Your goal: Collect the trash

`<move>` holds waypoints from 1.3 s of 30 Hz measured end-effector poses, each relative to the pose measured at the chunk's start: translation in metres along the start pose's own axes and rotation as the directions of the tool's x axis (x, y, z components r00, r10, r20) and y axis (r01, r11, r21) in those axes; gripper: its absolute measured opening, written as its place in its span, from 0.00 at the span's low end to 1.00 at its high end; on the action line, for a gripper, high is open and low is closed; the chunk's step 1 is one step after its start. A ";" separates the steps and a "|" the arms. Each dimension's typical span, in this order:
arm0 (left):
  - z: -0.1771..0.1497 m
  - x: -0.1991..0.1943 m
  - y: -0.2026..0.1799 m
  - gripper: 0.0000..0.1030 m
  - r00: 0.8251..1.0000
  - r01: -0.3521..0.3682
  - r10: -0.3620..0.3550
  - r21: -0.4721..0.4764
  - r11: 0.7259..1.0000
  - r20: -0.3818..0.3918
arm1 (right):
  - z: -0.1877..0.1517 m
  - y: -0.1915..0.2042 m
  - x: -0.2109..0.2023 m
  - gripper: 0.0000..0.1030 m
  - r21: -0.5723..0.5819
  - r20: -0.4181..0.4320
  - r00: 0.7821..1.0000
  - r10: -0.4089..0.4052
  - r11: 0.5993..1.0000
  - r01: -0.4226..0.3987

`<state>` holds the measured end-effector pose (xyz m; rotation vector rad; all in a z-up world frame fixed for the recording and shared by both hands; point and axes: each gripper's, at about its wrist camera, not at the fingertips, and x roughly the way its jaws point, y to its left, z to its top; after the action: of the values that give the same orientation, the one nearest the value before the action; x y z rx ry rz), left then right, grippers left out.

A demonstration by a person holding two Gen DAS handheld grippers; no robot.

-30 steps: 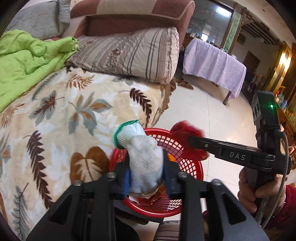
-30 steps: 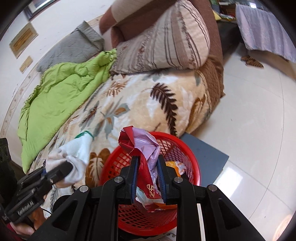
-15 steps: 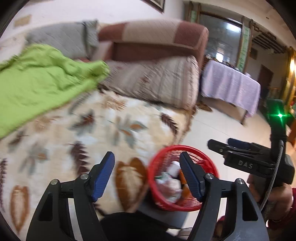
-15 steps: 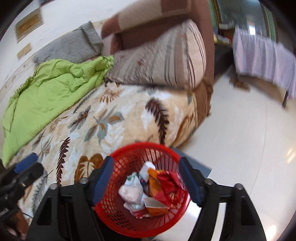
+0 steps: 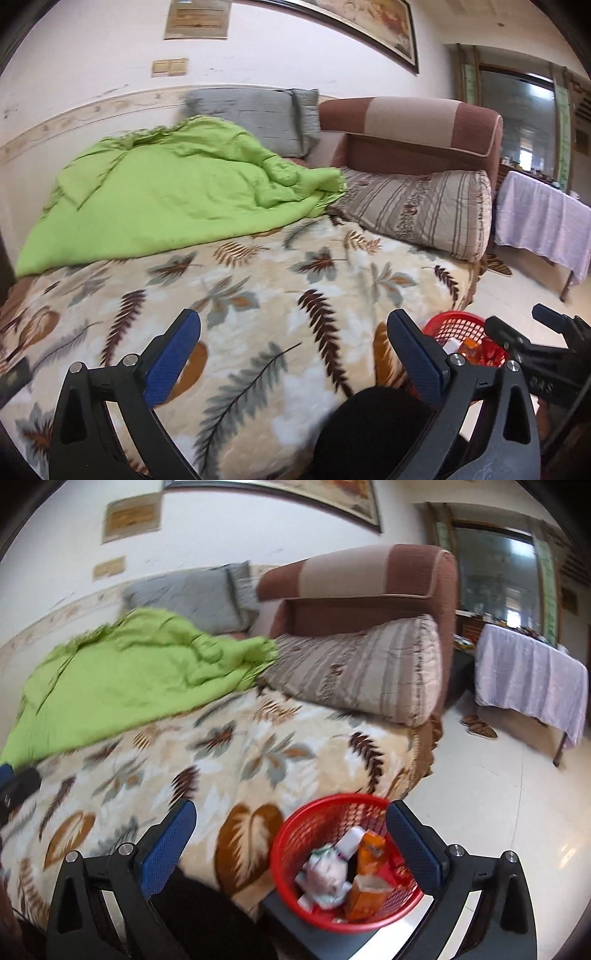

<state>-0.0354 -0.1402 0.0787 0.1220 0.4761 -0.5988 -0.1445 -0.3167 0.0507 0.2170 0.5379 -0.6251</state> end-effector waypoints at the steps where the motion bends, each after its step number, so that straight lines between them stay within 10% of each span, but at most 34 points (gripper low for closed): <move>1: -0.004 -0.003 0.001 1.00 1.000 0.000 0.000 -0.002 1.000 -0.001 | -0.004 0.004 -0.003 1.00 -0.013 -0.003 1.000 0.015 1.000 -0.015; 25: -0.025 -0.003 -0.031 1.00 0.993 -0.116 0.114 0.179 0.977 0.020 | -0.017 -0.003 -0.014 1.00 0.033 0.013 0.999 0.040 0.999 -0.040; 39: -0.031 0.005 -0.052 1.00 0.998 -0.030 0.040 0.231 0.972 -0.038 | -0.021 -0.014 -0.017 1.00 0.070 0.013 1.000 0.024 0.997 -0.025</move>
<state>-0.0734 -0.1785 0.0504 0.3642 0.4436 -0.6169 -0.1726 -0.3120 0.0416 0.2859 0.5013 -0.6218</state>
